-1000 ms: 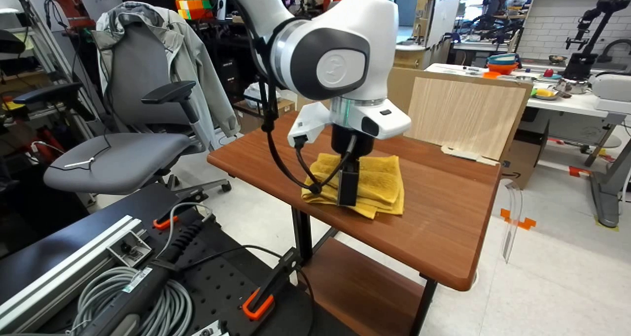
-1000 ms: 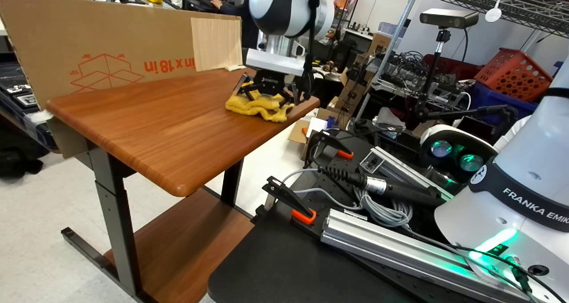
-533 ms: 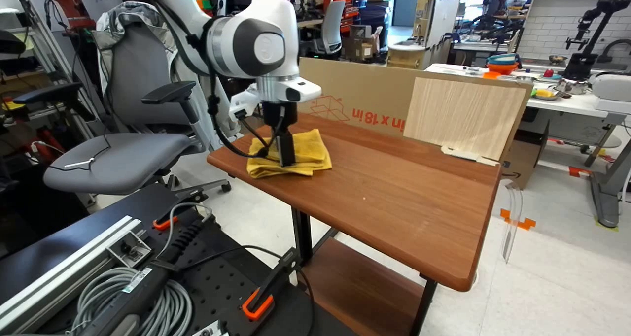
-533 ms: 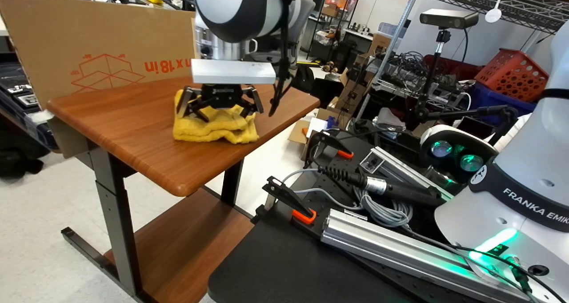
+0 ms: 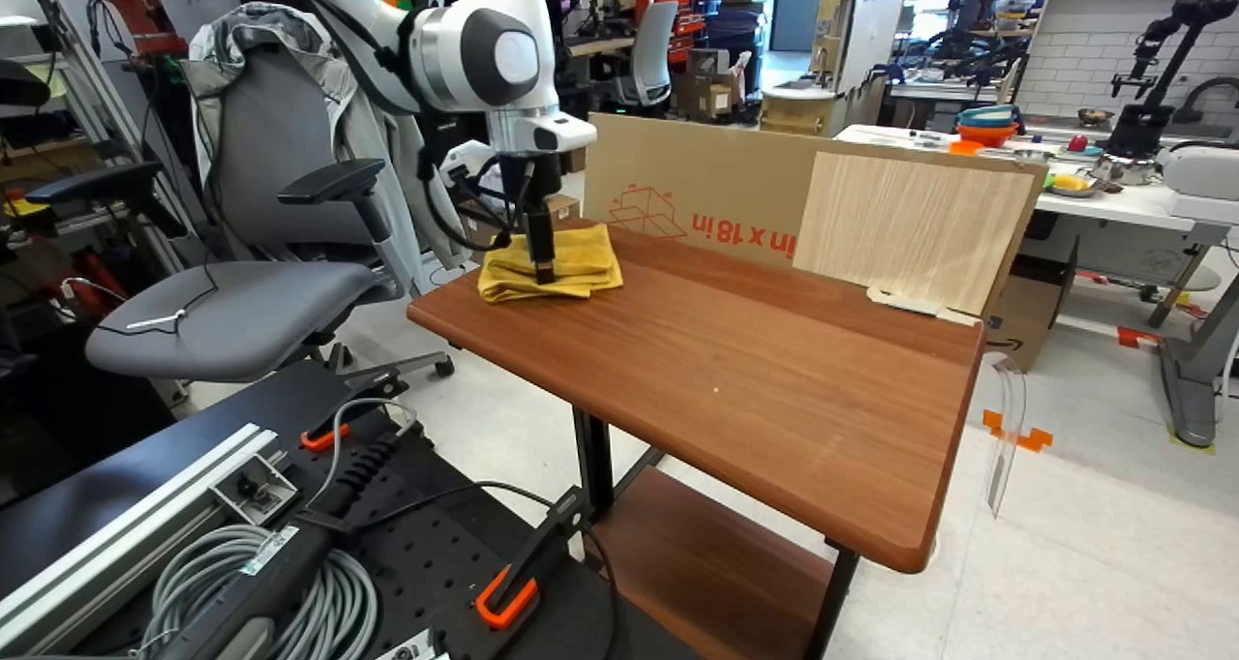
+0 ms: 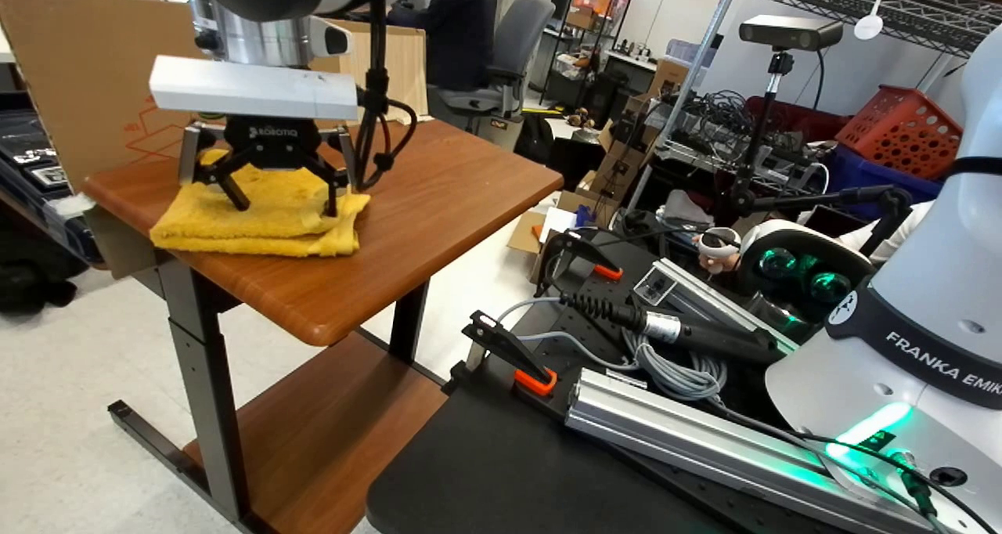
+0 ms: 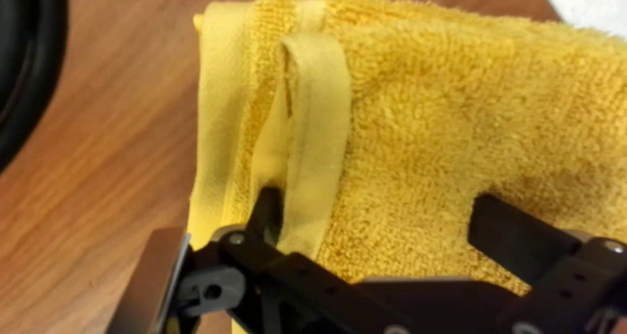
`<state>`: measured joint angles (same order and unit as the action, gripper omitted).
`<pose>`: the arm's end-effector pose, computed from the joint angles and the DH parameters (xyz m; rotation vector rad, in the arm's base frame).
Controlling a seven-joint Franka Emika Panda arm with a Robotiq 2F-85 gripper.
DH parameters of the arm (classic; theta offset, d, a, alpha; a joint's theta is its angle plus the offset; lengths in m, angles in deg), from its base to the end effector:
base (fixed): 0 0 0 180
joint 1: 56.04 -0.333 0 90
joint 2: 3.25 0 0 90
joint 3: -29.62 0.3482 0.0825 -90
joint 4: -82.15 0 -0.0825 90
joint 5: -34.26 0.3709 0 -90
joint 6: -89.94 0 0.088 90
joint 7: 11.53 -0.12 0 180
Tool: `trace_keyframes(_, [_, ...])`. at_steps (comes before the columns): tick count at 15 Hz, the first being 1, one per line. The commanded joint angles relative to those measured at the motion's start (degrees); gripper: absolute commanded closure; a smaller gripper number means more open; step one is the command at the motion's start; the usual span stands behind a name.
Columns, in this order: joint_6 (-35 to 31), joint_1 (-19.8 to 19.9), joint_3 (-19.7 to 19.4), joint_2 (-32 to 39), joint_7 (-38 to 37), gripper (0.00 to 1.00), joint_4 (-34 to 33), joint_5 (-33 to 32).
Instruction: Use the yellow towel to wipe the table
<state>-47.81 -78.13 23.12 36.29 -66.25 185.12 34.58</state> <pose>0.6291 0.1817 0.1805 2.8730 -0.9910 -0.0371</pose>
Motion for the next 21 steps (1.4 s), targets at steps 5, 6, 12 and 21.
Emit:
trace_keyframes(5, [6.6, 15.4, -1.9, 8.7, -1.1, 0.0, -16.2, 3.0])
trace_keyframes(6, [6.5, 17.5, -1.8, 8.8, -0.6, 0.0, -16.5, 3.8])
trace_keyframes(12, [4.8, 27.7, -2.5, 5.1, 4.1, 0.0, -6.8, 9.1])
trace_keyframes(21, [0.4, 29.4, -4.4, -9.3, 9.5, 0.0, 8.2, 10.1])
